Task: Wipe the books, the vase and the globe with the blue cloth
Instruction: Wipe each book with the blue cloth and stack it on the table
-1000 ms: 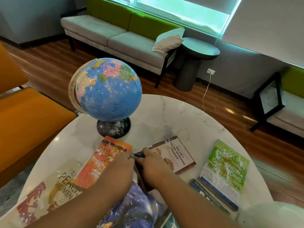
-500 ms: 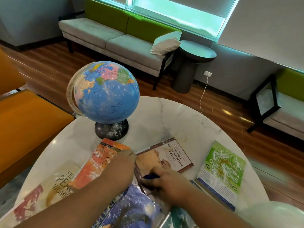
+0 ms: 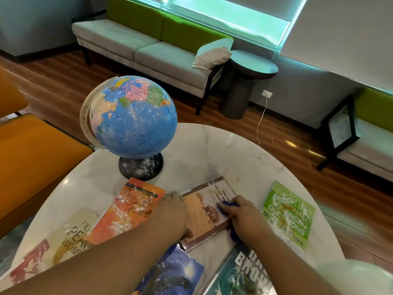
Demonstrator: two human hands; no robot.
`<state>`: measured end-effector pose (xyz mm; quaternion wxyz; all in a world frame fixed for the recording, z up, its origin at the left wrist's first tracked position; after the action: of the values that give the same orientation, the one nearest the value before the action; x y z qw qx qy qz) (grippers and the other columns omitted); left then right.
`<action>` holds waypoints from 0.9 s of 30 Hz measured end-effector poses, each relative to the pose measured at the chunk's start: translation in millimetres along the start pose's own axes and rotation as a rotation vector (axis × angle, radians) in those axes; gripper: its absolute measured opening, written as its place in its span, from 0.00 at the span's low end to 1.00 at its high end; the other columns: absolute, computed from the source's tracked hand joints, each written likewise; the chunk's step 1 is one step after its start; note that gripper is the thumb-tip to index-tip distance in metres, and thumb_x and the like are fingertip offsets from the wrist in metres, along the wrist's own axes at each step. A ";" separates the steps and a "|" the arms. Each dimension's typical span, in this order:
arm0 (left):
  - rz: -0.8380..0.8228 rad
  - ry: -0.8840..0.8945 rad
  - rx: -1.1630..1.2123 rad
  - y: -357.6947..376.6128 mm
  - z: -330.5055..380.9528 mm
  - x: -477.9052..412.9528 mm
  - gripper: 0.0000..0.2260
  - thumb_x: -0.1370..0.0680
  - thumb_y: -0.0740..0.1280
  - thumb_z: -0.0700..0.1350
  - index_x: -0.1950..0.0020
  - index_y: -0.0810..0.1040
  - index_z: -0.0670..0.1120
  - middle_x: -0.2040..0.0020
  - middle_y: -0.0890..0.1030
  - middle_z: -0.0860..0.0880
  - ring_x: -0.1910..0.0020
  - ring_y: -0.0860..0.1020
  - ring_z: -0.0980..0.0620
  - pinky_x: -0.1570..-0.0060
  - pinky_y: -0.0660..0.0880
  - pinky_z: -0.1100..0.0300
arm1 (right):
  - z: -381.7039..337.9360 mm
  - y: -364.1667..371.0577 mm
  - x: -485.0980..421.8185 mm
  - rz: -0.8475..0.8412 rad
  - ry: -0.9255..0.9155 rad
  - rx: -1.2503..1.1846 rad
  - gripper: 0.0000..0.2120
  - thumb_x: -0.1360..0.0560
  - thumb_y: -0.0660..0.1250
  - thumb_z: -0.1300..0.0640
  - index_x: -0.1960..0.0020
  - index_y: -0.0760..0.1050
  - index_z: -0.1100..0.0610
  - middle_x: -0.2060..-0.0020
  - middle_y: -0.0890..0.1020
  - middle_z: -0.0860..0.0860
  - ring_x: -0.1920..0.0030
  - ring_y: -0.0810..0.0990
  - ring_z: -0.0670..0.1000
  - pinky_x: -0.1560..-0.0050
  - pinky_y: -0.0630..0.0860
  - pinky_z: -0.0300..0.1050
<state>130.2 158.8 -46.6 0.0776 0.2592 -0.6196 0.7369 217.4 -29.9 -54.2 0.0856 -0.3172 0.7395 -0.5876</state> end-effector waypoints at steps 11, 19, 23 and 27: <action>-0.138 -0.080 0.060 -8.8 6.5 -3.2 0.52 0.31 0.74 0.58 0.24 0.45 0.36 0.23 0.55 0.41 0.25 0.59 0.44 0.28 0.60 0.54 | 1.1 3.5 -30.7 0.085 0.269 0.026 0.16 0.20 0.57 0.55 0.32 0.68 0.52 0.48 0.69 0.50 0.52 0.75 0.52 0.50 0.76 0.44; -0.144 -0.089 0.086 -9.3 5.9 -1.0 0.54 0.32 0.75 0.57 0.23 0.43 0.35 0.23 0.53 0.40 0.25 0.58 0.44 0.28 0.60 0.54 | 3.5 -0.2 -46.8 0.048 0.253 0.033 0.17 0.18 0.53 0.50 0.31 0.67 0.53 0.51 0.69 0.49 0.56 0.74 0.48 0.55 0.74 0.41; -0.160 -0.106 0.095 -11.4 8.5 -1.7 0.54 0.31 0.76 0.57 0.23 0.41 0.36 0.22 0.52 0.41 0.25 0.58 0.44 0.29 0.60 0.53 | -4.3 4.0 -48.0 0.019 0.197 0.078 0.18 0.19 0.56 0.54 0.30 0.65 0.53 0.44 0.69 0.52 0.48 0.75 0.54 0.46 0.75 0.45; -0.172 -0.117 0.097 -5.9 6.6 -6.6 0.57 0.33 0.77 0.57 0.23 0.41 0.36 0.23 0.52 0.41 0.24 0.56 0.43 0.27 0.60 0.51 | 8.6 2.8 -53.7 0.080 0.232 -0.007 0.17 0.18 0.54 0.48 0.34 0.69 0.53 0.55 0.70 0.45 0.61 0.72 0.44 0.63 0.69 0.36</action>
<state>140.3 155.1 -43.9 0.0915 0.3573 -0.5621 0.7403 262.7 -6.0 -72.5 0.0217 -0.2178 0.7584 -0.6140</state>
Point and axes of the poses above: each hand's wrist, its own x-axis away from the middle knuckle, its own y-axis out of the palm, z = x × y, the point moved 1 cm from there along -x, towards the middle knuckle
